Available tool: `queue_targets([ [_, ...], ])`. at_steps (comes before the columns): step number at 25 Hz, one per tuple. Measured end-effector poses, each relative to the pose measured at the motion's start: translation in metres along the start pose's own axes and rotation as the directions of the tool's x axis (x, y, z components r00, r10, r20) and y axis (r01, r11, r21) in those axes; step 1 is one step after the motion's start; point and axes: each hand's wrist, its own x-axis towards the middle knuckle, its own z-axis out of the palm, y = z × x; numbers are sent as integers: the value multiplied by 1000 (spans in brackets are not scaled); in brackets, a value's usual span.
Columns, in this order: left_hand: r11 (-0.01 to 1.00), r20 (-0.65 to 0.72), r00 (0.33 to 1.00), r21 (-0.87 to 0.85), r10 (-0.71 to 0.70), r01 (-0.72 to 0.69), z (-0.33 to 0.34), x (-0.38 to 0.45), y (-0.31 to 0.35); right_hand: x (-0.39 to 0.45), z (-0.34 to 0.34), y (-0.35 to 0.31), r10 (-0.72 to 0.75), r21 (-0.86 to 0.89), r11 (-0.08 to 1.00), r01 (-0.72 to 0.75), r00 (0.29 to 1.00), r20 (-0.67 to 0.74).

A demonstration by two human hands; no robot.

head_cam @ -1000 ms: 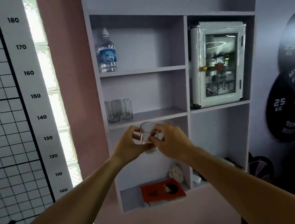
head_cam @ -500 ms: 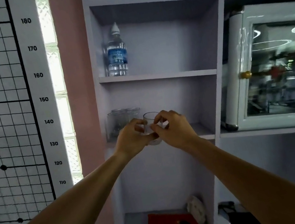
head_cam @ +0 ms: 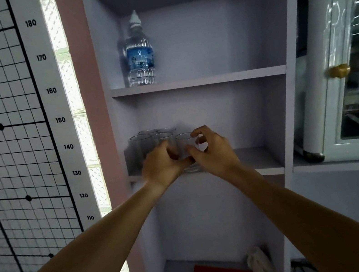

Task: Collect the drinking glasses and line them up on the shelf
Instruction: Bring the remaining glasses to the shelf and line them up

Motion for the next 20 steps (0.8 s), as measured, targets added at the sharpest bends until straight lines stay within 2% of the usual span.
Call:
queue_targets([
  [4, 995, -11, 999, 86, 47, -46, 8, 7, -4, 7, 5, 6, 9, 12, 1000, -9, 1000, -4],
  [13, 991, -14, 993, 79, 114, -112, 18, 11, -13, 15, 15, 13, 44, -18, 999, -44, 998, 33],
  [20, 981, 56, 988, 120, 143, -149, 15, 10, -7, 13, 20, 2, 63, 96, 993, -65, 998, 22],
])
